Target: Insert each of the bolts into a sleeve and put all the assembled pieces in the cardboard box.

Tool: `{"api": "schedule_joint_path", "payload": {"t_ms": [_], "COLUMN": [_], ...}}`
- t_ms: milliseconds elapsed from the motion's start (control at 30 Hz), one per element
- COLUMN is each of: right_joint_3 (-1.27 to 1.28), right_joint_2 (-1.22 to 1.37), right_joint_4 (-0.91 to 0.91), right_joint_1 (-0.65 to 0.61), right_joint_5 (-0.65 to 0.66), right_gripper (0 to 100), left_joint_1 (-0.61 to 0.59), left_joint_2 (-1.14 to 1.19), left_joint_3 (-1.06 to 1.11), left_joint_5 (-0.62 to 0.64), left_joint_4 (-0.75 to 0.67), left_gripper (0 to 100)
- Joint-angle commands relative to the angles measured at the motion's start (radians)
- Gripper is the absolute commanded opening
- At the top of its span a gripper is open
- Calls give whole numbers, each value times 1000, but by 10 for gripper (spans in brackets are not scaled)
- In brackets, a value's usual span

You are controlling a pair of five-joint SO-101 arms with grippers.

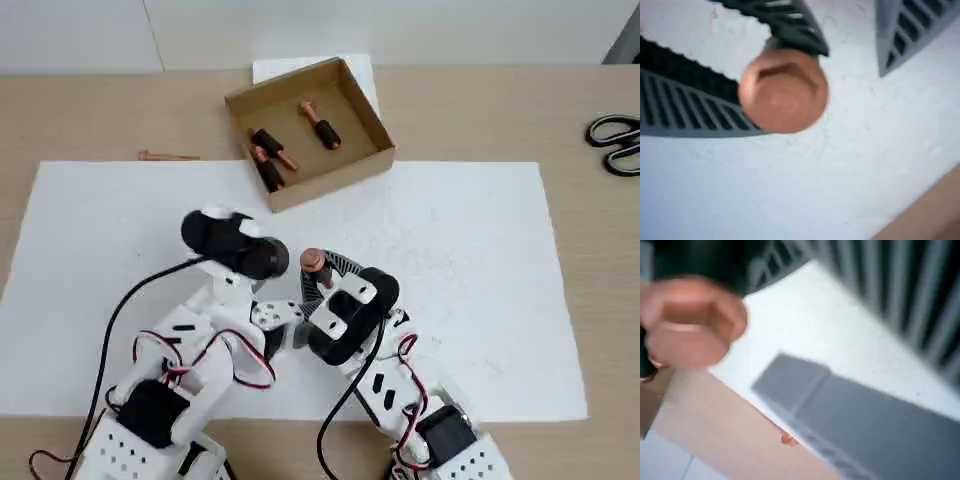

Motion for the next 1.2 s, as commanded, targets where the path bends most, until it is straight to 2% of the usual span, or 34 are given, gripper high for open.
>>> {"api": "schedule_joint_path", "payload": {"t_ms": [0,200,333,567,667,800,967,1167], "right_joint_3": [6,6,6,-21,-71,-129,-180,-285], "right_joint_2": [-13,-13,-13,-13,-4,-1,-1,35], "right_joint_4": [-33,-33,-24,-33,-33,-33,-33,-27], "right_joint_1": [-7,-7,2,213,275,303,303,305], "right_joint_5": [8,8,8,8,8,15,83,120], "right_gripper": [5,5,5,5,5,5,5,5], "left_joint_1": [-41,-104,-163,-396,-457,-445,-348,-250], "left_joint_2": [-11,-6,-6,-11,-8,-11,-11,-11], "left_joint_3": [-114,-272,-248,-85,-51,-28,-28,-28], "left_joint_5": [-6,-6,-6,-6,-6,-6,-6,-6], "left_joint_4": [5,11,61,40,37,34,34,34], "left_gripper": [344,344,343,333,269,143,21,7]}}
